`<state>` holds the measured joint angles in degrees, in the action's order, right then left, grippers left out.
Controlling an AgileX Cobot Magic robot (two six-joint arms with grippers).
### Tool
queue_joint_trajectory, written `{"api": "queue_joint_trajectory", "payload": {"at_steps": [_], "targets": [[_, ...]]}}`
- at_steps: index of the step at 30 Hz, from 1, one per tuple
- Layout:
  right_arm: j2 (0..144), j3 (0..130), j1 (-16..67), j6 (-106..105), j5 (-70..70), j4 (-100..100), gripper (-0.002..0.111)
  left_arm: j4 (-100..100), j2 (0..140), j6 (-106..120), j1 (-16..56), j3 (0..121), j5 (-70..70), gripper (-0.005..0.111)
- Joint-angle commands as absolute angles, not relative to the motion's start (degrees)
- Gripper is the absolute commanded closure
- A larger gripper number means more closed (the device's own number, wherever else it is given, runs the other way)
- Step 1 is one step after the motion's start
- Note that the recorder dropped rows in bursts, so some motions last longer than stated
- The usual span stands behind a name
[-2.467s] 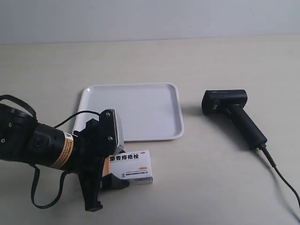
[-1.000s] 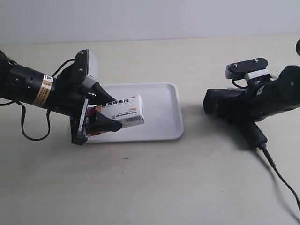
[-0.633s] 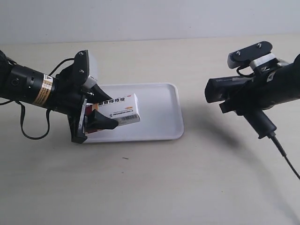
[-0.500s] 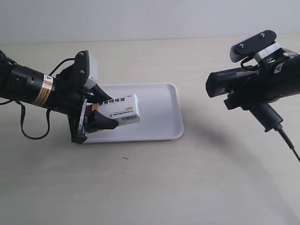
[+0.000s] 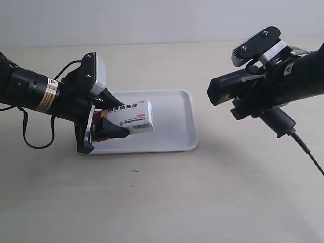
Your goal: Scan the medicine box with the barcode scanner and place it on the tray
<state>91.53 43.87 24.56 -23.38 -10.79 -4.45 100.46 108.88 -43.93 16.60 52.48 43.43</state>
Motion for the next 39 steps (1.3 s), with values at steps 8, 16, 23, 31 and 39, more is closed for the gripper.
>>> {"api": "queue_joint_trajectory", "payload": {"at_steps": [8, 16, 23, 31, 39], "targets": [[91.93, 44.47, 24.7, -22.99, -4.3, -3.87, 0.108, 99.23, 108.71, -43.56, 16.52, 52.98, 44.28, 0.107], [93.73, 50.27, 24.94, -20.75, -14.94, -3.7, 0.108, 98.15, 108.71, -43.69, 16.52, 52.98, 44.03, 0.107], [97.87, 50.73, 22.51, -8.17, -11.21, -1.92, 0.108, 84.57, 110.23, -43.69, 16.52, 52.98, 38.81, 0.107], [110.75, 50.73, 22.37, -2.97, -4.22, -2.63, 0.108, 79.44, 119.74, -42.16, 16.52, 56.84, 36.13, 0.107], [111.83, 50.73, 22.67, -2.54, -4.33, -2.72, 0.096, 79.23, 123.04, -39.44, 16.52, 57.59, 33.09, 0.069]]}}
